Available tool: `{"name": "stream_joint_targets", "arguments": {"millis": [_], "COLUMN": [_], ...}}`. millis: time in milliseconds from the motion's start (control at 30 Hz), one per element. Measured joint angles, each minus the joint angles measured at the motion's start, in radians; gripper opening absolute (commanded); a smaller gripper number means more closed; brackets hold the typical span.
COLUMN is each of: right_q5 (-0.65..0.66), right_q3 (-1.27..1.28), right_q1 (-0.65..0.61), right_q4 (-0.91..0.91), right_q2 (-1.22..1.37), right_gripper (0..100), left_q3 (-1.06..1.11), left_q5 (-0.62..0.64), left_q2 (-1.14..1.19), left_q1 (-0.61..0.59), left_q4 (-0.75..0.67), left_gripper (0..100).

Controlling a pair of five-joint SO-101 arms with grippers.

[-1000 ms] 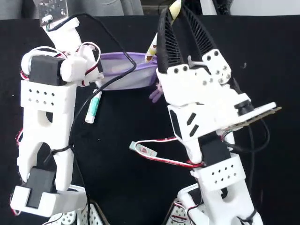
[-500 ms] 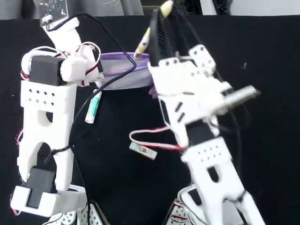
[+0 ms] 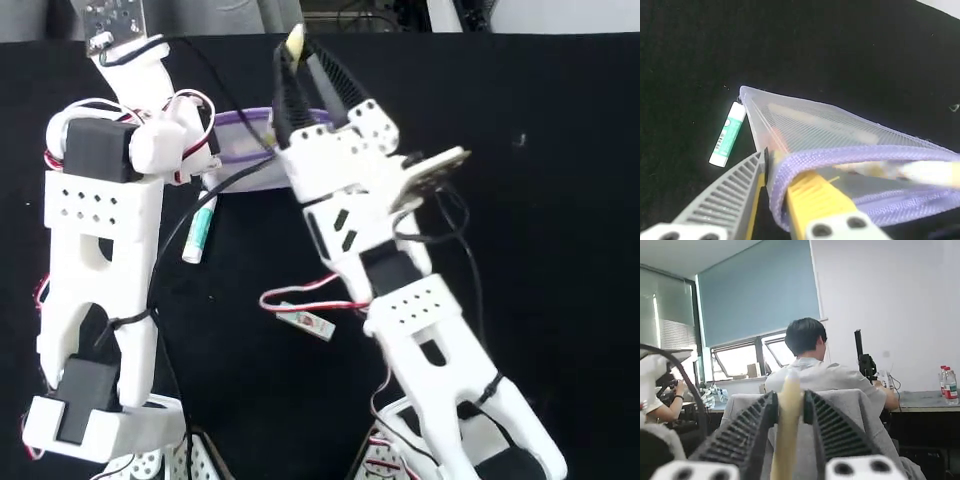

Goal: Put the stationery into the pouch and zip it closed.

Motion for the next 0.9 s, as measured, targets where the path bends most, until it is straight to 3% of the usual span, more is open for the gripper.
{"name": "stream_joint_targets", "arguments": {"millis": [133,367,600,733,900], "right_q5": [0.075,0.095,0.095,0.095,0.095], "right_q3": [0.003,0.005,0.071,0.071,-0.095], "right_q1": [-0.026,-0.029,-0.003,0.051,0.049], "right_q4": [0.0,0.0,0.005,0.167,0.545], "right_q2": [0.0,-0.017,-0.262,-0.468,-0.563], "right_gripper": [27.9,26.2,26.2,26.2,26.2], "left_q3": [0.0,0.0,0.0,0.0,0.0], "left_q5": [0.0,0.017,0.029,0.031,0.031], "left_q2": [0.0,0.0,0.0,0.0,0.0], "left_q1": [0.0,-0.055,-0.058,-0.106,-0.193], "left_q4": [0.0,-0.002,-0.014,-0.035,-0.094], "left_gripper": [3,3,3,3,3]}}
